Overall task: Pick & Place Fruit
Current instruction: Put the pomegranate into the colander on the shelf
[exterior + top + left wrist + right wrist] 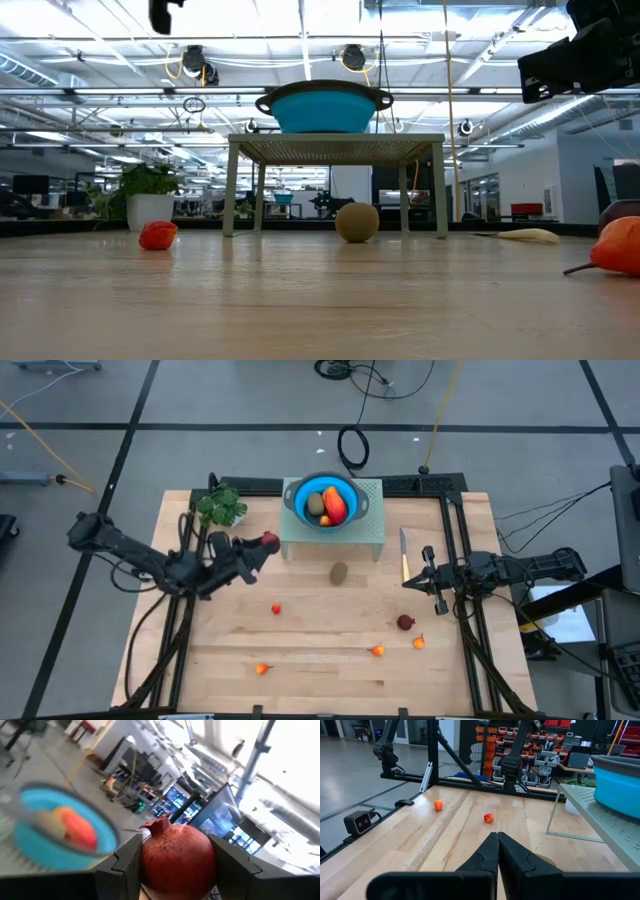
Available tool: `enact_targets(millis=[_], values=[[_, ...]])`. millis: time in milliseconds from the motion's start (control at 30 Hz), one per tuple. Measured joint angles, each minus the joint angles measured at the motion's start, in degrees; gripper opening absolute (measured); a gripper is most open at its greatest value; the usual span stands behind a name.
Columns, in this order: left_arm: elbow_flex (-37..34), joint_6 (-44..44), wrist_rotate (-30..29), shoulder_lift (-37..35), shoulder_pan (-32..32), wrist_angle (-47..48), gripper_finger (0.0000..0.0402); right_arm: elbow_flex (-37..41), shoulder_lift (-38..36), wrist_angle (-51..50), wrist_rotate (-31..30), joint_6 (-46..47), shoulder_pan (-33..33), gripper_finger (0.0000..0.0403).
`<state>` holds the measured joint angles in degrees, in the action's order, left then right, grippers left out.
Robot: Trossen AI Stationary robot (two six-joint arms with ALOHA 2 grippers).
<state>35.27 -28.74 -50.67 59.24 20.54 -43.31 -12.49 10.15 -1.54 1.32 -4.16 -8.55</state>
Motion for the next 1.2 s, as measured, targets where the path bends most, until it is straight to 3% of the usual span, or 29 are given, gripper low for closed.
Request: enact_targets(millis=[167,400,567,867,1200], values=[[4.7,1.6,3.8,0.0,-4.8,7.4,0.0200,0.0,0.0,0.0,0.0,0.0,0.0,0.0000],[12.4,6.5,7.7,0.1,-11.1,19.5,0.0187,0.0,0.0,0.0,0.0,0.0,0.0,0.0000],[17.1,11.9,9.4,2.3,-14.7,23.2,0.0194,0.0,0.0,0.0,0.0,0.0,0.0,0.0000],[28.6,20.0,13.3,11.5,-20.4,32.2,0.0189,0.0,0.0,0.0,0.0,0.0,0.0,0.0000],[44.2,21.8,15.4,23.7,-25.9,51.9,0.0203,0.0,0.0,0.0,0.0,0.0,0.0,0.0000]])
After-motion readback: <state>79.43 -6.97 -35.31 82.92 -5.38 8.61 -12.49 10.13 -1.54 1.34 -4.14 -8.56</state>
